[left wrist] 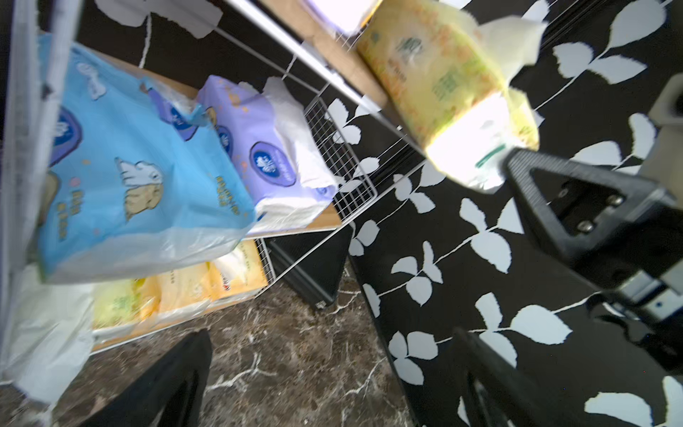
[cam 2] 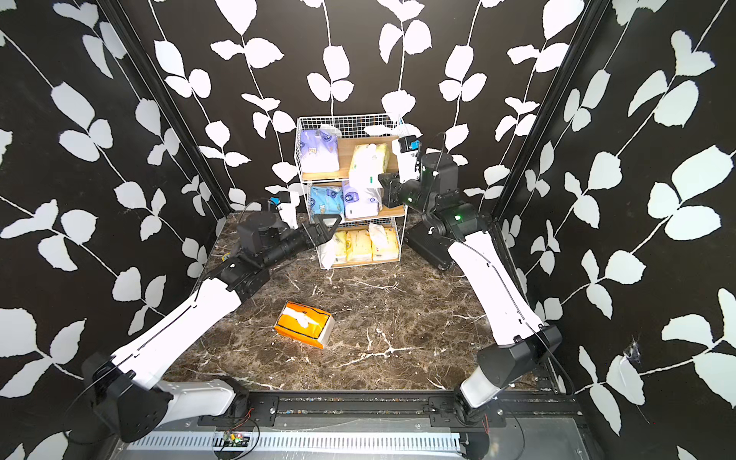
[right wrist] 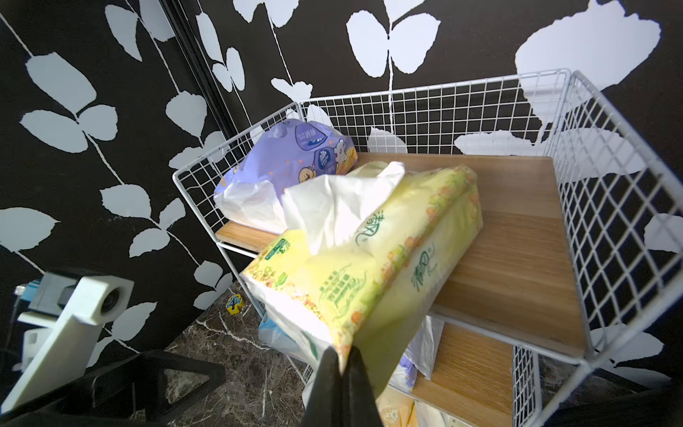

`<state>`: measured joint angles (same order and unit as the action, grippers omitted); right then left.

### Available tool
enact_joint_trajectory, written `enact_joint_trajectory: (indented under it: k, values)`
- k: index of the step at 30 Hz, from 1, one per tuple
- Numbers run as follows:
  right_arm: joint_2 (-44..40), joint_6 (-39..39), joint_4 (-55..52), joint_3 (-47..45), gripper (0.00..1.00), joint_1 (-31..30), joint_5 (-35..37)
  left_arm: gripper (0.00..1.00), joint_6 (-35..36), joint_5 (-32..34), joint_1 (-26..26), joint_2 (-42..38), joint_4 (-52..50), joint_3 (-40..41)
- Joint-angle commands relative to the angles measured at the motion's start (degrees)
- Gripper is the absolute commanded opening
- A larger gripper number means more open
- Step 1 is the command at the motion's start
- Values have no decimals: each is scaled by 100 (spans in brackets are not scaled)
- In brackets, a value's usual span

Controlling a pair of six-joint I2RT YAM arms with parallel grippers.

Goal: Remove the tissue boxes from the shelf
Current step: Pick up a box of tissues from the shelf.

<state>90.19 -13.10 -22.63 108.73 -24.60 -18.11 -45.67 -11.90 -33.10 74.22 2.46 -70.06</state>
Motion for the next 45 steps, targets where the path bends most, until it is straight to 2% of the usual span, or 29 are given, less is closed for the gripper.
enact_joint_trajectory:
  k: [1,14,37,40,45]
  values:
    - [-225,-24,449,-213,0,57,-314,99,-348,-104,-62,110,883,-301]
    - [-381,-157,707,-637,0,122,-705,99,-558,-60,-328,870,1291,-1195]
    - [-776,-320,1068,-1269,0,140,-1004,98,-794,291,-397,1698,1540,-1931]
    - [-845,-388,1138,-1352,0,140,-1043,93,-827,356,-416,1741,1585,-1963]
    - [-892,-537,1242,-1428,0,140,-1220,75,-898,369,-459,1860,1721,-2100]
